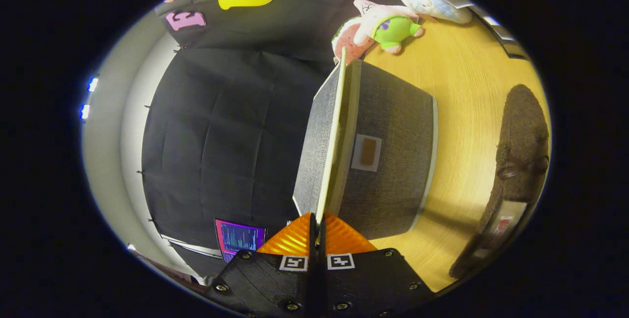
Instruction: Open the storage box then place both shoes into the box .Put the left shoe in first, then the right shoe, with the right side of both shoes facing outward in a uniform manner.
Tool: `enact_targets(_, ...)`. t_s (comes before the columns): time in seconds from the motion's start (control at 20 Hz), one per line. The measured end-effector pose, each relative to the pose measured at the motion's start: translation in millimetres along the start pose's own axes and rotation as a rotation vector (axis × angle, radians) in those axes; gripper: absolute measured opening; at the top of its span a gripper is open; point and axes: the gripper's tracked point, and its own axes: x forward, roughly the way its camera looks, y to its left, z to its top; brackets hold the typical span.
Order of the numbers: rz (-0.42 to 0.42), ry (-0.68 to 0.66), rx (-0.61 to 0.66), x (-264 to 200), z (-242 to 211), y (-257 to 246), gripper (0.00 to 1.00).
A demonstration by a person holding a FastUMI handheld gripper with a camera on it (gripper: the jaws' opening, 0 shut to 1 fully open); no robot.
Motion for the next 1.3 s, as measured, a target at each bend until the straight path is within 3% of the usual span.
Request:
enact_targets(0.45, 0.106, 0.014, -0.161, 13, 13, 23, 0.0)
enact_targets(0.85, 0.159, 0.087, -0.22, 33, 11, 44, 0.0)
enact_targets(1.3, 0.08, 0.165, -0.216, 67, -2, 39, 0.0)
